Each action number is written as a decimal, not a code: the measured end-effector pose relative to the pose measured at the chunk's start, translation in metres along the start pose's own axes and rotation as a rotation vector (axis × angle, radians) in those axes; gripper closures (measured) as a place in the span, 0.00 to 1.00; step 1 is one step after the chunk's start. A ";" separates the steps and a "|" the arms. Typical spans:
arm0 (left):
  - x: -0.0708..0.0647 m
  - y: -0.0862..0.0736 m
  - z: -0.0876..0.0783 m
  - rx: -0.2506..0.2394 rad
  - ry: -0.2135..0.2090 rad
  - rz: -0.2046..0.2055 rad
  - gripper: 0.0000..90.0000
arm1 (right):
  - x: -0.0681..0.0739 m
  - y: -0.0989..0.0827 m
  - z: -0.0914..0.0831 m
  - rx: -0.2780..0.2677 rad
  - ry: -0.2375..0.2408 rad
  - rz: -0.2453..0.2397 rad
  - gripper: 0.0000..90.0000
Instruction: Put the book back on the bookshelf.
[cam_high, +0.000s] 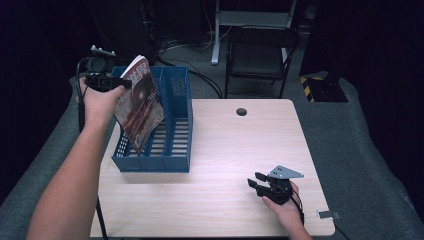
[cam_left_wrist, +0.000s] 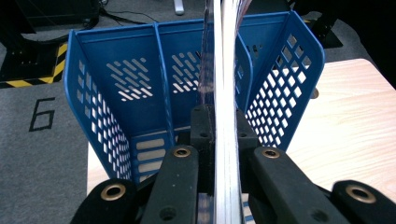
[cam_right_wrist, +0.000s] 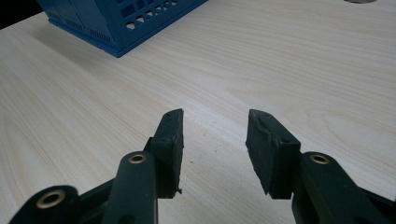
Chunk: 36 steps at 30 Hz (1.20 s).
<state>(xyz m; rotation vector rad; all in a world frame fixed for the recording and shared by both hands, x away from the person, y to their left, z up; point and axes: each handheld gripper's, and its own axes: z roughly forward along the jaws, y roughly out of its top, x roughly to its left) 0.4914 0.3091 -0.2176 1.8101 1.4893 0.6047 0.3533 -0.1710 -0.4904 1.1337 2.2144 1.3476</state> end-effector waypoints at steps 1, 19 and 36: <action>-0.001 0.000 0.001 0.001 -0.002 -0.005 0.94 | 0.000 0.000 0.000 -0.001 0.001 -0.001 0.62; -0.002 -0.025 0.034 0.047 -0.020 -0.013 0.93 | 0.000 0.001 -0.001 -0.006 -0.008 0.001 0.62; 0.002 -0.045 0.057 0.062 -0.019 -0.019 0.93 | 0.000 0.000 0.000 -0.002 -0.004 -0.007 0.62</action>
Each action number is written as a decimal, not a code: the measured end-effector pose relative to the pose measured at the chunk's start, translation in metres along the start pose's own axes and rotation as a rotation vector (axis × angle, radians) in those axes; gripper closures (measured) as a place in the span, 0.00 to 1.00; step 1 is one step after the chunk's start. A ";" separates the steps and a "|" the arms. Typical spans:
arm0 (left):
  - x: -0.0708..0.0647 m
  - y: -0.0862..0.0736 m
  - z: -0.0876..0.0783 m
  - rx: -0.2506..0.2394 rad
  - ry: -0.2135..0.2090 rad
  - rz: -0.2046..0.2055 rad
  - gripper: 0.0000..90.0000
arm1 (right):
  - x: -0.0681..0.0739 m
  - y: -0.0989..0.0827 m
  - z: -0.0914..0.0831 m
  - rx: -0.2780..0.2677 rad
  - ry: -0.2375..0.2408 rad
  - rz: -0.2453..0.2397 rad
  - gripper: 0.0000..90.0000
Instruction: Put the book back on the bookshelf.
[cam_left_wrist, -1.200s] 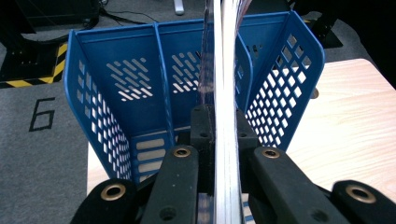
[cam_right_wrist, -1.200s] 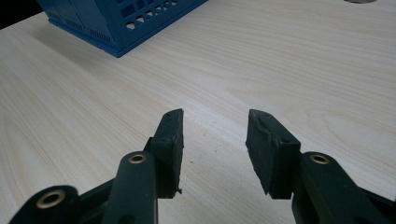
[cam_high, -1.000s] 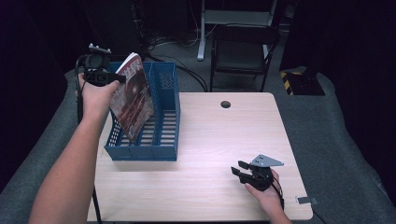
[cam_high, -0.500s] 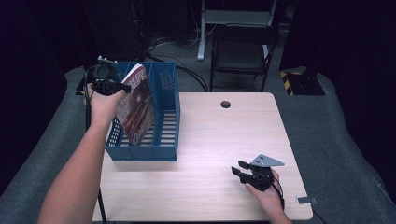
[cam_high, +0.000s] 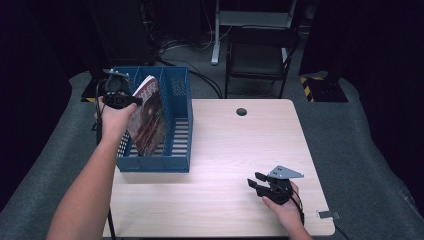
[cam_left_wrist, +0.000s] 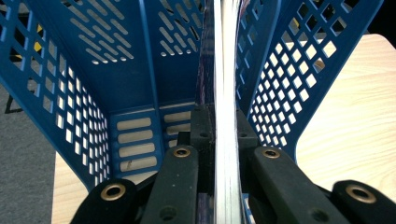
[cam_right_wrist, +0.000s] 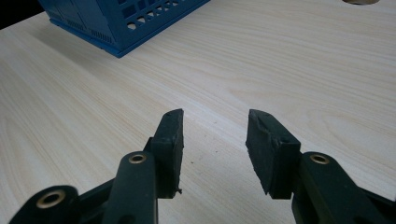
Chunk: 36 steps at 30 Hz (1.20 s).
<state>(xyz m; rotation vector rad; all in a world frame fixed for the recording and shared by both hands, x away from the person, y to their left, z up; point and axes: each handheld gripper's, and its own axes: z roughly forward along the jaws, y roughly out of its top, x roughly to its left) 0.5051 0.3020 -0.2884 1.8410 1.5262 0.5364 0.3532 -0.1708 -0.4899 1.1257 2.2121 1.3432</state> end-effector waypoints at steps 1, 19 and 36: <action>0.000 -0.001 0.001 0.003 -0.002 -0.001 0.93 | 0.000 0.000 0.000 0.000 0.001 -0.001 0.62; 0.000 -0.014 0.007 -0.022 -0.002 0.020 0.92 | 0.001 0.000 0.001 0.005 0.001 -0.003 0.62; -0.001 -0.018 -0.001 0.002 -0.030 0.029 0.83 | 0.001 0.000 0.001 0.008 0.008 0.003 0.62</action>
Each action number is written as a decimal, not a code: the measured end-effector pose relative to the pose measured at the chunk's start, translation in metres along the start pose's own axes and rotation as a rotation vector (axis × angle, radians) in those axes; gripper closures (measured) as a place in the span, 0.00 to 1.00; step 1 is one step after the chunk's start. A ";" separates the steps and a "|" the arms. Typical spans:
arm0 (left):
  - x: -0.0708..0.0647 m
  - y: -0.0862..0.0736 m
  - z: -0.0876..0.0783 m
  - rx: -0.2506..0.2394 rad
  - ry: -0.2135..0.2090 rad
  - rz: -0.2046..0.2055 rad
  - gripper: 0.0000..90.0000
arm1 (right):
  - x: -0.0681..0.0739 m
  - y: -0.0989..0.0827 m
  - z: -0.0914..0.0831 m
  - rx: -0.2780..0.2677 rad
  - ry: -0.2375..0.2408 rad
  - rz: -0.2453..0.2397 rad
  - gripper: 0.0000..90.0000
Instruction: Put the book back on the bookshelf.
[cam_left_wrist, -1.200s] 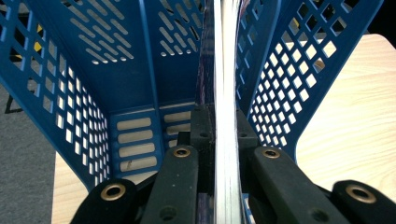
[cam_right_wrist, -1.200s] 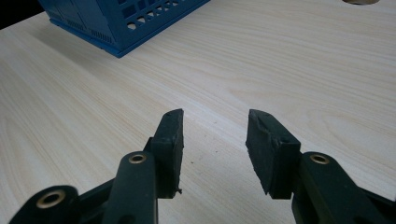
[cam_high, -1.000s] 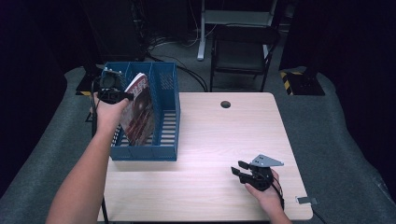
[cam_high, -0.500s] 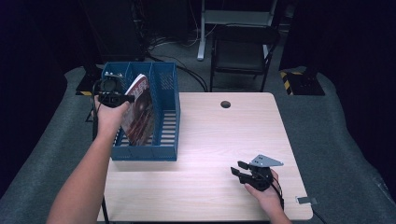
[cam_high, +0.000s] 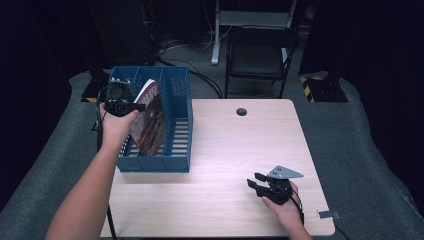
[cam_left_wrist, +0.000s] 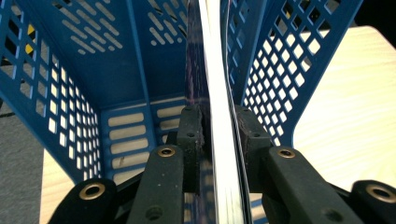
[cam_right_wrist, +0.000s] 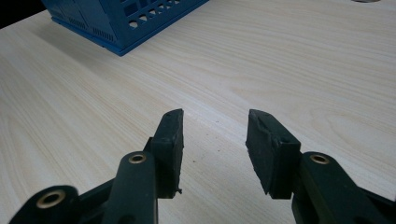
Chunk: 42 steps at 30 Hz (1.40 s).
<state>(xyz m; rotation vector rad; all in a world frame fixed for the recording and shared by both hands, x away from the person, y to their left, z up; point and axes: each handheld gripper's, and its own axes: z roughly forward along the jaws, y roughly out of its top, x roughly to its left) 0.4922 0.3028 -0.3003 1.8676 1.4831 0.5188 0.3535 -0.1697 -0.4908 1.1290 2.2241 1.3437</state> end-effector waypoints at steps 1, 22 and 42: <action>0.000 0.000 -0.001 0.002 0.000 -0.003 0.83 | 0.000 0.000 0.000 0.002 -0.003 -0.003 0.62; 0.004 -0.014 -0.031 0.025 -0.020 0.013 0.89 | 0.000 -0.001 0.001 0.001 -0.005 0.001 0.62; 0.008 -0.013 -0.031 0.014 0.016 -0.004 0.94 | 0.000 -0.001 0.000 0.003 -0.004 -0.001 0.62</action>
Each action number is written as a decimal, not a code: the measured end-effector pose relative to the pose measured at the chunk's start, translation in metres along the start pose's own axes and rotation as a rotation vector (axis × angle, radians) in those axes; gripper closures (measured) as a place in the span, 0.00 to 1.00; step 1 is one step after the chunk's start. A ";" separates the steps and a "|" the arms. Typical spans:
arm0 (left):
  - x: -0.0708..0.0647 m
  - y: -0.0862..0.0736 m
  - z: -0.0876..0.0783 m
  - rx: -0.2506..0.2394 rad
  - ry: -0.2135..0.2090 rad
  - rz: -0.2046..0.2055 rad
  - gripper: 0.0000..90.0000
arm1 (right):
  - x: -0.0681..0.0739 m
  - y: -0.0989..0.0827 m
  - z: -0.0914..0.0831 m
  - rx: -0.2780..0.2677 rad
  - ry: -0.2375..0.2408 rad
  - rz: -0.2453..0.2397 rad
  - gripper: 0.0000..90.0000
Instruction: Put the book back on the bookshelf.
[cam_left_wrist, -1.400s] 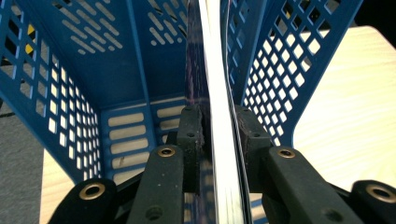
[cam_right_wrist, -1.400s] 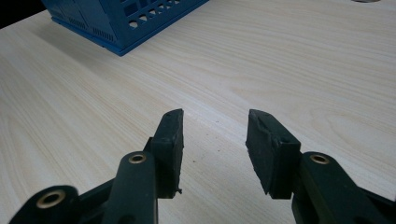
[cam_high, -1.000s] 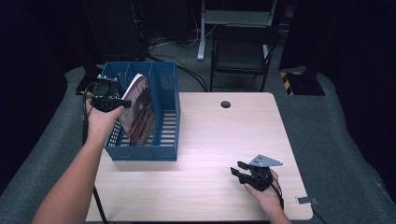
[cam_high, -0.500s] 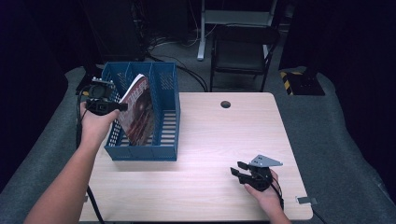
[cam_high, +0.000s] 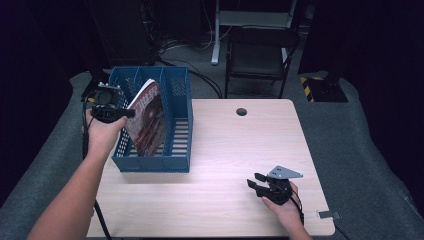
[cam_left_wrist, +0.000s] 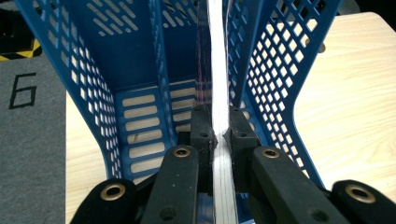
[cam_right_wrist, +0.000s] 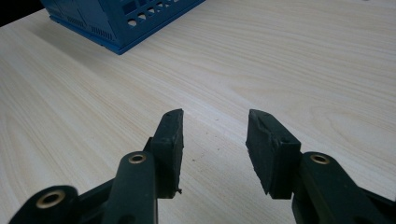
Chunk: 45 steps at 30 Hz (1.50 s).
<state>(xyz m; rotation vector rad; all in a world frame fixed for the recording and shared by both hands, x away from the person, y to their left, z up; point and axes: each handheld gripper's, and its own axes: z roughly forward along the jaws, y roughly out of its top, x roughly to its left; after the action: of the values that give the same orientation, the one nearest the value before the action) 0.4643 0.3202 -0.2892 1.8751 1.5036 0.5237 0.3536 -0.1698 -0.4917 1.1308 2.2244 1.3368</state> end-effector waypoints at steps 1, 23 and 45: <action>0.000 0.001 0.000 -0.002 0.001 -0.008 0.94 | 0.000 0.000 0.000 0.002 -0.001 0.001 0.62; 0.001 0.019 0.010 -0.038 0.056 -0.071 0.94 | -0.001 0.000 -0.002 -0.005 0.004 0.004 0.62; -0.004 0.029 0.025 -0.128 0.112 -0.113 0.94 | -0.002 0.000 -0.004 -0.014 -0.004 0.010 0.62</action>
<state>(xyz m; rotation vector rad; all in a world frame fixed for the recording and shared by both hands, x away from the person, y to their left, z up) 0.5001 0.3074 -0.2855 1.6761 1.5984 0.6649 0.3526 -0.1743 -0.4894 1.1400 2.2057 1.3512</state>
